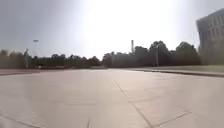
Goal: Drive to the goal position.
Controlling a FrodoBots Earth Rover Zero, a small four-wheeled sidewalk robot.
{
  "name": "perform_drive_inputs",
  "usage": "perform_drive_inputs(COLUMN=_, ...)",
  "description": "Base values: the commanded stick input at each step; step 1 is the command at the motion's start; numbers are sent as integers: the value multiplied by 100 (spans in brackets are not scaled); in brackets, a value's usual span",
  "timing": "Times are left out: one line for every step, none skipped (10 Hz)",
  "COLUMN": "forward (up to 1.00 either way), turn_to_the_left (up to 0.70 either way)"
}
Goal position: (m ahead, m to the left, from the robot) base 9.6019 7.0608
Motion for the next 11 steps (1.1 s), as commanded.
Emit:
perform_drive_inputs(forward=70, turn_to_the_left=3)
perform_drive_inputs(forward=70, turn_to_the_left=0)
perform_drive_inputs(forward=70, turn_to_the_left=0)
perform_drive_inputs(forward=70, turn_to_the_left=0)
perform_drive_inputs(forward=70, turn_to_the_left=0)
perform_drive_inputs(forward=70, turn_to_the_left=0)
perform_drive_inputs(forward=70, turn_to_the_left=0)
perform_drive_inputs(forward=70, turn_to_the_left=0)
perform_drive_inputs(forward=70, turn_to_the_left=0)
perform_drive_inputs(forward=70, turn_to_the_left=0)
perform_drive_inputs(forward=70, turn_to_the_left=0)
